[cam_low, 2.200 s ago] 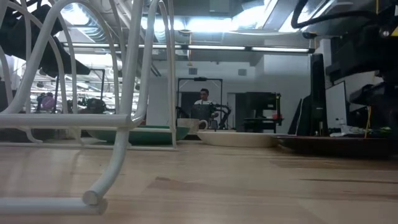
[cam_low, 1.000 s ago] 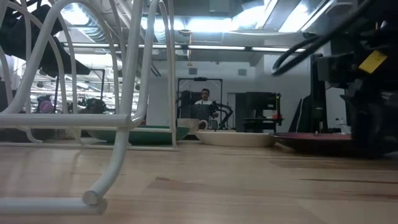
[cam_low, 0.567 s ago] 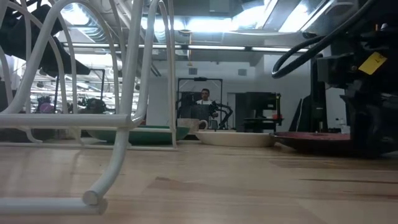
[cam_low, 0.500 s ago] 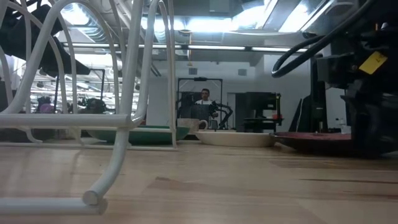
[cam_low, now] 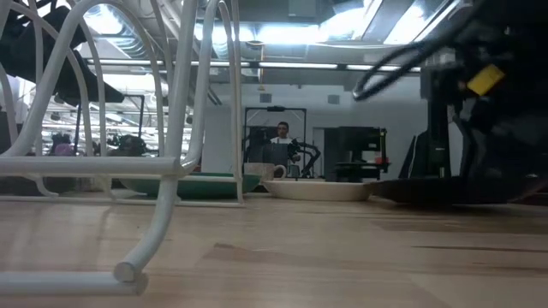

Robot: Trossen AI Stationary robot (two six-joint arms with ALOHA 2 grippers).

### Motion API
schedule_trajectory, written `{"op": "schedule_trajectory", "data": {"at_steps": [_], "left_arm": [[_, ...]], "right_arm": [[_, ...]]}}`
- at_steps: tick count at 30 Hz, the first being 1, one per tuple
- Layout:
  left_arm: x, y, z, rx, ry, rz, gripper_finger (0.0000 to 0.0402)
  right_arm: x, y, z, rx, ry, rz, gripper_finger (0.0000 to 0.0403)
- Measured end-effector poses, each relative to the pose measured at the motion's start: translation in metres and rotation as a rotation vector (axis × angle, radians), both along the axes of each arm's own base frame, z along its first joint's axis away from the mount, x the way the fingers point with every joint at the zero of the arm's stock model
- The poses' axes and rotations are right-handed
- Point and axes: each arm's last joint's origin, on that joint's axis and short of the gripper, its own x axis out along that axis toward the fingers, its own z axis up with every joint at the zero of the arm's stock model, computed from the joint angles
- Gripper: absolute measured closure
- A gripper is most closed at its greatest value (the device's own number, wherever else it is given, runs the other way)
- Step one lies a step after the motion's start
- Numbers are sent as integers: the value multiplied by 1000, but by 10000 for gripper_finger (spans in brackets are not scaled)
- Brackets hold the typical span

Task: Sort dishes
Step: Put the red plate into the dish rack

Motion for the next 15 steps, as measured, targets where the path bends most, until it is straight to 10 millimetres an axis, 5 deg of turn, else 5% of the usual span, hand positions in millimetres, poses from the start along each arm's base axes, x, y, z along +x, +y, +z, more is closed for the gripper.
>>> {"op": "schedule_trajectory", "data": {"at_steps": [15], "left_arm": [[0, 0, 0, -7, -3, 2, 389]], "right_arm": [[30, 21, 61, 101, -90, 3, 379]]}}
